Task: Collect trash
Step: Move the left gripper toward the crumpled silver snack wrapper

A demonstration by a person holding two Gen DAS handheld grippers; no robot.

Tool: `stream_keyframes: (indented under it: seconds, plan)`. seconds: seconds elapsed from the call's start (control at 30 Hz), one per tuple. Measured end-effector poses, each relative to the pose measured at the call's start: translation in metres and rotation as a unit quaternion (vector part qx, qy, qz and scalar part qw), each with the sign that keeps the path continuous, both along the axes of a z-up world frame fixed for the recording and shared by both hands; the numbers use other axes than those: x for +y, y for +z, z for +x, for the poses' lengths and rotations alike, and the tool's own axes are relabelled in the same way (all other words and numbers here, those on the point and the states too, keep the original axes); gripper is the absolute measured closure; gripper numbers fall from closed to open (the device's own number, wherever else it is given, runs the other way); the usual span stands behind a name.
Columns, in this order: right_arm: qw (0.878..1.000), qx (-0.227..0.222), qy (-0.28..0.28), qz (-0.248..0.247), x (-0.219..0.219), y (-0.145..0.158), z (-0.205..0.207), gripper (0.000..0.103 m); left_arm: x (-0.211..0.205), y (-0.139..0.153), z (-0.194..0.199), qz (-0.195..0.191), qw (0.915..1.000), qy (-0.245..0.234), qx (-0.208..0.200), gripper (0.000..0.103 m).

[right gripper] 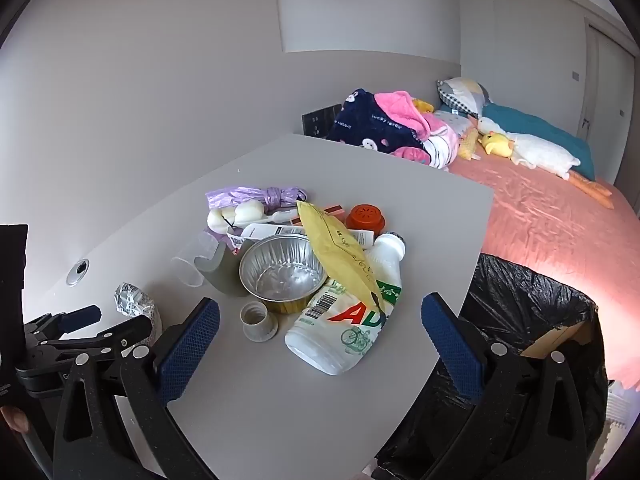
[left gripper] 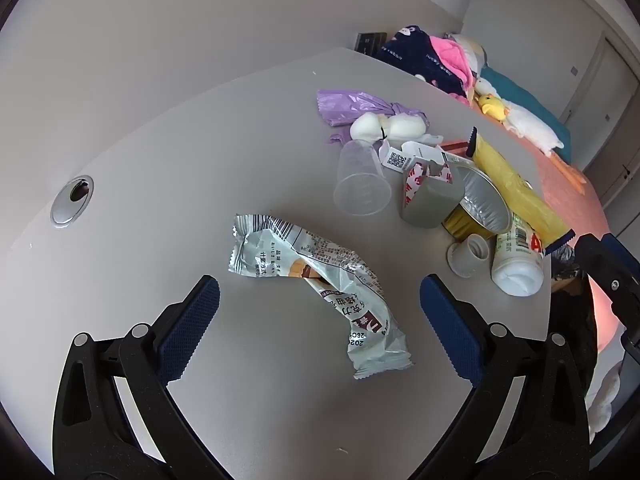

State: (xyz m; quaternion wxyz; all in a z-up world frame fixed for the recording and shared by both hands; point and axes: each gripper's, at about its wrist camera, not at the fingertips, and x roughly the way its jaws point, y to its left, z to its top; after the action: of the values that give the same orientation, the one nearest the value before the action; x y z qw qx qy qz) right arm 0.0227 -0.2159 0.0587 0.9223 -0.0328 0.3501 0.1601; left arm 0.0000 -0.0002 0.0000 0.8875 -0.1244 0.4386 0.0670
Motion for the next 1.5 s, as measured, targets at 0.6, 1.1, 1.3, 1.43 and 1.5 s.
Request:
stream_keyframes:
  seconds: [0.6, 1.1, 1.3, 1.43, 1.5]
  plan:
    - [1.000, 0.005, -0.001, 0.001, -0.0009, -0.0008, -0.0011, 0.003, -0.0010, -0.0002, -0.0011, 0.017, 0.9998, 0.004, 0.002, 0.006]
    - [1.000, 0.007, -0.007, 0.004, -0.0069, -0.0007, -0.0026, 0.003, -0.0026, 0.0002, -0.0012, 0.016, 0.9999, 0.003, 0.003, 0.006]
    - [1.000, 0.009, -0.007, 0.004, -0.0069, -0.0014, -0.0015, 0.003, -0.0025, 0.0005, -0.0004, 0.016, 0.9999, 0.003, 0.003, 0.006]
    - [1.000, 0.010, -0.008, 0.004, -0.0069, -0.0016, -0.0013, 0.003, -0.0029, 0.0002, -0.0003, 0.016, 0.9999, 0.003, 0.004, 0.006]
    - [1.000, 0.012, -0.010, 0.005, -0.0086, -0.0022, -0.0005, 0.003, -0.0033, 0.0000, -0.0002, 0.015, 0.9999, 0.002, 0.005, 0.006]
